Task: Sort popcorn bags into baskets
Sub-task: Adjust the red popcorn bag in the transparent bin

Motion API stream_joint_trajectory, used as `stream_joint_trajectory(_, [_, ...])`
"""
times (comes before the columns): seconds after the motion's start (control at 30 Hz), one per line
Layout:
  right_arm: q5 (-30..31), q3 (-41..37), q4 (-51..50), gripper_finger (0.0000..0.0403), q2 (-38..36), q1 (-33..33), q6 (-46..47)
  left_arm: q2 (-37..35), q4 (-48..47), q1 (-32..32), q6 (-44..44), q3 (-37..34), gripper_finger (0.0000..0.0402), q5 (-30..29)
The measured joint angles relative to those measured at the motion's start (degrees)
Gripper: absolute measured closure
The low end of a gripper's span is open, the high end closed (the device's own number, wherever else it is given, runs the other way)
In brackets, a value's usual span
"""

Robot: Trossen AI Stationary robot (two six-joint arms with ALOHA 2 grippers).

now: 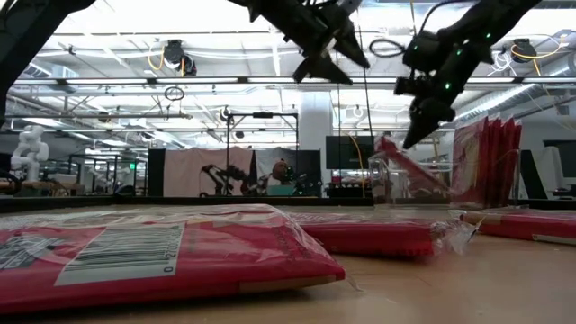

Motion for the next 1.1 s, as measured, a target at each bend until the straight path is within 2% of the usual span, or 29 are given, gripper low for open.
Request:
stream_joint_trajectory(0.13, [0.0,0.0,-0.4,0.0403,-3.2,0.0,2.1,-0.1,5.5,2.3,1.8,0.0,0.0161,2.3])
stream_joint_trajectory(0.33, [0.0,0.0,-1.0,0.0403,-6.6,0.0,5.0,1.5,7.3,5.6,2.3,0.0,0.0160,4.2])
stream_joint_trajectory(0.47, [0.1,0.0,-0.9,0.0403,-8.1,0.0,6.2,2.3,10.7,6.6,1.6,0.0,0.0158,3.6])
stream_joint_trajectory(0.63, [0.1,0.0,0.0,0.0403,-8.4,0.0,7.3,4.8,17.9,6.2,0.3,0.0,0.0118,4.6])
stream_joint_trajectory(0.7, [0.1,0.0,0.8,0.0403,-8.4,0.0,7.6,6.1,21.4,5.5,-1.5,0.0,0.0099,3.7])
stream_joint_trajectory(0.8, [0.2,0.0,2.0,0.0403,-8.4,0.0,8.5,7.0,20.3,4.4,-4.5,0.0,0.0083,0.4])
stream_joint_trajectory(0.87, [0.2,0.0,2.5,0.0403,-8.4,0.0,8.6,7.2,19.3,4.0,-4.5,0.0,0.0085,-1.3])
stream_joint_trajectory(0.97, [0.1,0.0,3.1,0.0403,-8.4,0.0,8.6,7.9,19.8,3.0,-4.4,0.0,0.0107,-7.3])
stream_joint_trajectory(1.1, [0.0,0.0,4.8,0.0403,-8.6,0.0,8.6,8.2,20.2,3.0,-6.4,0.0,0.0143,-7.8])
